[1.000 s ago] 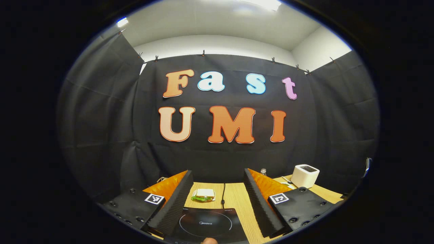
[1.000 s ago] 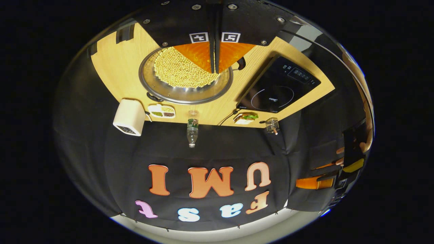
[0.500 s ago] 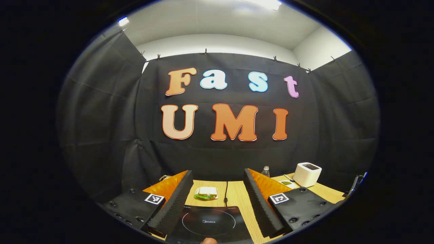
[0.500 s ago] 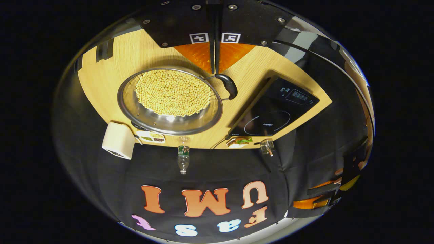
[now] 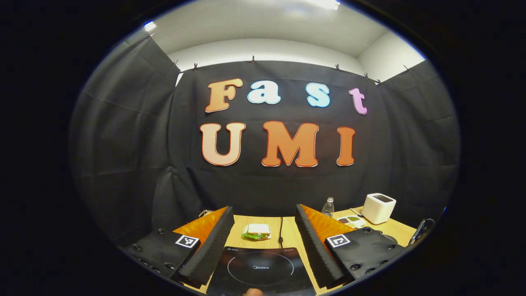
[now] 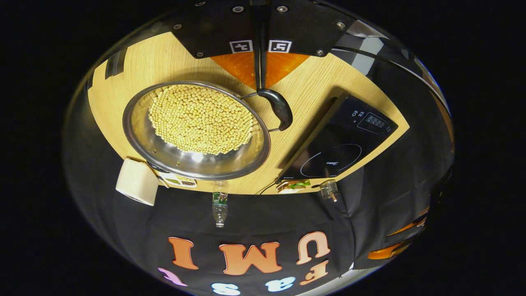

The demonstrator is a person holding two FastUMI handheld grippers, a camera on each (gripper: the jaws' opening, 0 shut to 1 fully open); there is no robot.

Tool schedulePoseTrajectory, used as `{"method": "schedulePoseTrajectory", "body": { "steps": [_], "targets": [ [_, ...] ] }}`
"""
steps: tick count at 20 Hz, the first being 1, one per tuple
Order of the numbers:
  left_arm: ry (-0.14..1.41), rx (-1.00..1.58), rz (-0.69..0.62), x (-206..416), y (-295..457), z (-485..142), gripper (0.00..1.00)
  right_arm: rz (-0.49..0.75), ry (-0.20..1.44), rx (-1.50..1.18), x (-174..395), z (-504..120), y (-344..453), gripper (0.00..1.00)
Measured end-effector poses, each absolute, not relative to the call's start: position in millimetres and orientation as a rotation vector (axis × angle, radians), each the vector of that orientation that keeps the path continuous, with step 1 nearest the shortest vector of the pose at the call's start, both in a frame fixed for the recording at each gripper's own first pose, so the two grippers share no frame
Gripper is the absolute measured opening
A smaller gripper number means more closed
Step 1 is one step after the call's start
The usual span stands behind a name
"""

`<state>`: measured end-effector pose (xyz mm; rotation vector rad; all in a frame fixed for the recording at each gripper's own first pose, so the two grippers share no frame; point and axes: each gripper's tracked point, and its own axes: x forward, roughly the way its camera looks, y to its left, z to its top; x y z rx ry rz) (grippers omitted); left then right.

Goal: First push the handle of the pot to place it horizontally, then grasp the pot with both hands and set it on the induction cooktop.

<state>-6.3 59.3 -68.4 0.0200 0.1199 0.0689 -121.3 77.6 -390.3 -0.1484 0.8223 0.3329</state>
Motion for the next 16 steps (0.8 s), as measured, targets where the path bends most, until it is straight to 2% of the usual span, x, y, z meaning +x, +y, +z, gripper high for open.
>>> {"method": "schedulePoseTrajectory", "body": {
  "steps": [16],
  "targets": [
    [0.138, 0.025, 0.096, 7.2, 86.5, -80.5, 0.97, 0.352, 0.847, -0.121, -92.1, -394.8, 116.4, 0.00]
  ]
}}
